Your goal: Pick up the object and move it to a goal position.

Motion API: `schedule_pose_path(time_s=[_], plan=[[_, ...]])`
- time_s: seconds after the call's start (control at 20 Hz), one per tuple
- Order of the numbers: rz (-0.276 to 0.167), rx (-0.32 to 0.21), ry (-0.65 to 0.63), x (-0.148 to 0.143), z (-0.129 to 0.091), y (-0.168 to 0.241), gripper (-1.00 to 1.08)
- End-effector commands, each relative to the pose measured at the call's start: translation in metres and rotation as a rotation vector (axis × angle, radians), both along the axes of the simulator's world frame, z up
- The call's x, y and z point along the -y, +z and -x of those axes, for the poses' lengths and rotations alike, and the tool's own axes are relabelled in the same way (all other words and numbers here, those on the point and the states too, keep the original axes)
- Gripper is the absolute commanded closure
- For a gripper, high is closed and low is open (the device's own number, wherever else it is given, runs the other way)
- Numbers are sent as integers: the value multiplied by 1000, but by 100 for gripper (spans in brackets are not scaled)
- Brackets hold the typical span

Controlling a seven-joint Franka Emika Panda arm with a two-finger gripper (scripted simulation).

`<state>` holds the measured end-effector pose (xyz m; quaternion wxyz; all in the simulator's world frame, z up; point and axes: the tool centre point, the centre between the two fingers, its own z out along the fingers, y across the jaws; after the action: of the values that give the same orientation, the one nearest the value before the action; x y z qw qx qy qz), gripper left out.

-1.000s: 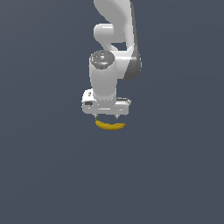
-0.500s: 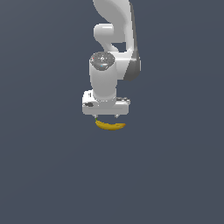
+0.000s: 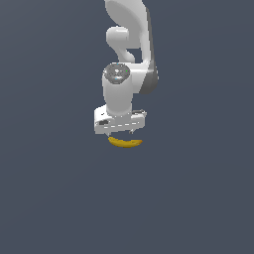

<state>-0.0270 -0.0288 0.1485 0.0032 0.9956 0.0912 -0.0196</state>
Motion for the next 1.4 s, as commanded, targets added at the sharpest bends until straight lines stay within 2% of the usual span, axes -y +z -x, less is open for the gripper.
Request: schedule_pose_path(time_s=[0.0, 1.35], plan=[[-1, 1, 65, 0, 2, -5, -92], [-19, 15, 830, -4, 26, -60, -92]])
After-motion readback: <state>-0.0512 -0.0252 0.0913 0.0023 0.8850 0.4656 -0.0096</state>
